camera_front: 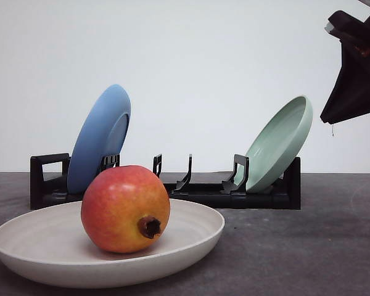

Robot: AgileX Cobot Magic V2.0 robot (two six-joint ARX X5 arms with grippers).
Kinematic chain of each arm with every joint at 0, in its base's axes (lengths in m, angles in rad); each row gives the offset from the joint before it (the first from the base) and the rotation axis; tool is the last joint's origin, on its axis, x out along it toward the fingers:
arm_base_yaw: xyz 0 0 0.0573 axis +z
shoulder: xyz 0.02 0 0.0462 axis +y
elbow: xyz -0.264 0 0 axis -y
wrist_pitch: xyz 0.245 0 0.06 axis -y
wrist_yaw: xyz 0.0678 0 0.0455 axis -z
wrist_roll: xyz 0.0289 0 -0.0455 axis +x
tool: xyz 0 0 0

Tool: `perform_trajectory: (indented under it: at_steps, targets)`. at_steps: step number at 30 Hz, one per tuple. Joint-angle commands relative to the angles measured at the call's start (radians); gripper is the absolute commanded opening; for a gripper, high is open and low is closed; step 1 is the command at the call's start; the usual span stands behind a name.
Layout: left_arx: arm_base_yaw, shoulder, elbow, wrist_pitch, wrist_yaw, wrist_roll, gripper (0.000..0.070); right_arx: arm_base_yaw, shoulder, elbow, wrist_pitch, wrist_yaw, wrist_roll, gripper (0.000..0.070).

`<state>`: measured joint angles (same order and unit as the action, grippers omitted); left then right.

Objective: Place pomegranate in white plate

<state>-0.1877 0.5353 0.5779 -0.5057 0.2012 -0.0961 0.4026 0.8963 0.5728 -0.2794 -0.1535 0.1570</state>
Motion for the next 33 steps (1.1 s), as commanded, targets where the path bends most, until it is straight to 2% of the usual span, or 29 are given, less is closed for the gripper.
perform_trajectory:
  at_steps: [1, 8, 16, 26, 33]
  targets:
    - [0.010, -0.032, -0.045, 0.031, 0.002, 0.021, 0.0000, 0.002, 0.003, 0.002, 0.010, 0.003, -0.008, 0.0042]
    - [0.082, -0.267, -0.311, 0.232, -0.002, 0.060, 0.0000, 0.002, 0.003, 0.002, 0.010, 0.003, -0.008, 0.0042]
    - [0.141, -0.479, -0.463, 0.257, -0.136, 0.073, 0.0000, 0.002, 0.003, 0.002, 0.010, 0.003, -0.008, 0.0042]
    - [0.158, -0.533, -0.563, 0.329, -0.160, 0.077, 0.0000, 0.002, 0.003, 0.002, 0.010, 0.003, -0.008, 0.0042]
    - [0.158, -0.532, -0.566, 0.320, -0.160, 0.076, 0.0000, 0.002, 0.003, 0.002, 0.010, 0.003, -0.008, 0.0042]
